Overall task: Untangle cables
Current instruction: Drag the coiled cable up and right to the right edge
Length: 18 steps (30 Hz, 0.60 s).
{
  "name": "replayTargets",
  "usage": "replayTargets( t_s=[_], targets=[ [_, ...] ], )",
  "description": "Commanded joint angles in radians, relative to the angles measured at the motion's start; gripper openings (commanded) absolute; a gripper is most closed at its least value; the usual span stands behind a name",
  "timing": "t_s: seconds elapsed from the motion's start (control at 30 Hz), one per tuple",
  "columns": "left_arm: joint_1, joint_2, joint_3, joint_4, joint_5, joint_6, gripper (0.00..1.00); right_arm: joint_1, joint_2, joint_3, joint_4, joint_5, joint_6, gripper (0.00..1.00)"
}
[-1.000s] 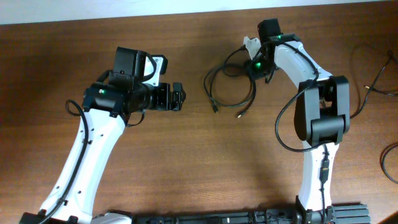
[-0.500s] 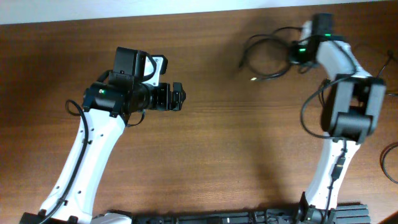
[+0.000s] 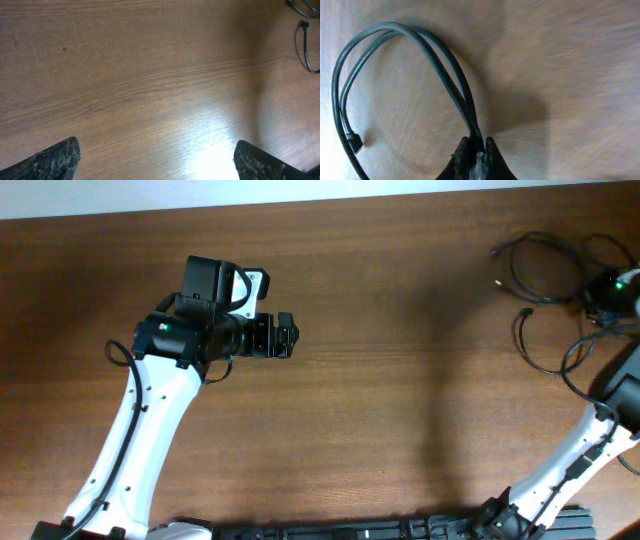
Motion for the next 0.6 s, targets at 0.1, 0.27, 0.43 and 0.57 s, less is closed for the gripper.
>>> replayTargets(
  t_s=[0.1, 0.27, 0.43, 0.57],
  targets=[
    [0.000, 0.007, 0.020, 0.002, 0.011, -0.002, 0.99, -0.007, 0.008, 0.045, -0.025, -0.062, -0.125, 0.13],
    [0.000, 0.007, 0.020, 0.002, 0.011, -0.002, 0.99, -0.001, 0.008, 0.099, -0.025, -0.214, -0.151, 0.40],
    [0.000, 0.007, 0.020, 0.002, 0.011, -0.002, 0.99, 0.024, 0.008, 0.143, -0.028, -0.356, -0.151, 0.61],
    [0.000, 0.007, 0.020, 0.002, 0.011, -0.002, 0.99, 0.057, 0.008, 0.146, -0.016, -0.492, -0.196, 0.70]
  ],
)
